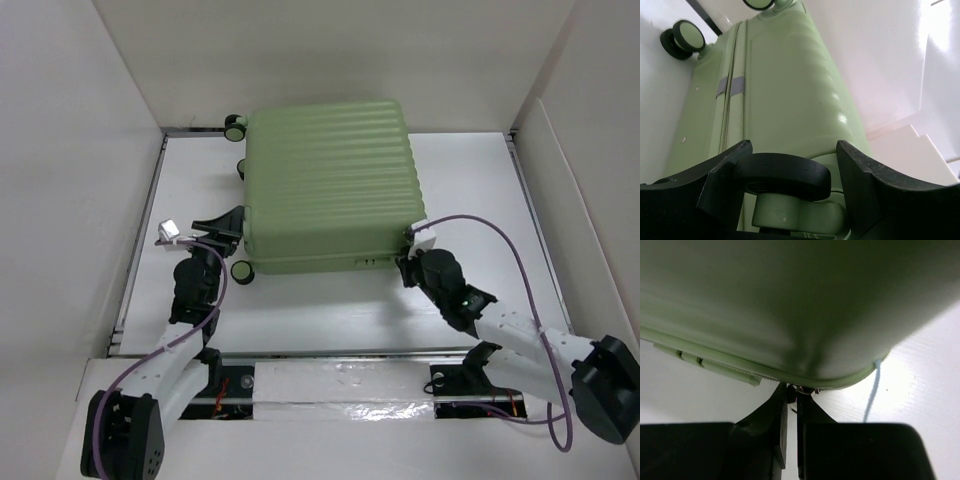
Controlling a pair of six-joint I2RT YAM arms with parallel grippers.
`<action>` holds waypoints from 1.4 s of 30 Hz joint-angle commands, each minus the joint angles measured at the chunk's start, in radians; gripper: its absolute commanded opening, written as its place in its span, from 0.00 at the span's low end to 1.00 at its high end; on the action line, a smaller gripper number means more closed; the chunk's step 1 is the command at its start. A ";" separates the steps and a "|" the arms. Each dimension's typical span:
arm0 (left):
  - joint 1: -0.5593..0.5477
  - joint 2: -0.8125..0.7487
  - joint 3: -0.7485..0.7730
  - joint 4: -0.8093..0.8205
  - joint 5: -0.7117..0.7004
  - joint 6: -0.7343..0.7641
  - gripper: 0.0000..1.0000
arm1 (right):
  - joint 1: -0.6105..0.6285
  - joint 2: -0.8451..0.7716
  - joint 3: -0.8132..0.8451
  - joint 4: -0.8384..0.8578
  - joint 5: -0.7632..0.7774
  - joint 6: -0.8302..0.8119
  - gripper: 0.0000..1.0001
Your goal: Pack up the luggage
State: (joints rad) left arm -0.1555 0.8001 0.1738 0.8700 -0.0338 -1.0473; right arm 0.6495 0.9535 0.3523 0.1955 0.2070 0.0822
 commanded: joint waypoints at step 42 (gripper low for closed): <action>-0.498 -0.134 -0.054 -0.221 -0.248 0.283 0.00 | 0.530 0.556 0.554 0.338 -0.383 -0.071 0.00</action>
State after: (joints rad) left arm -0.5987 0.7158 0.1558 0.8200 -0.4709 -0.9001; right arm 1.1164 1.5558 0.8612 0.2665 0.0216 0.0212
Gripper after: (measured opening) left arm 0.636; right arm 0.139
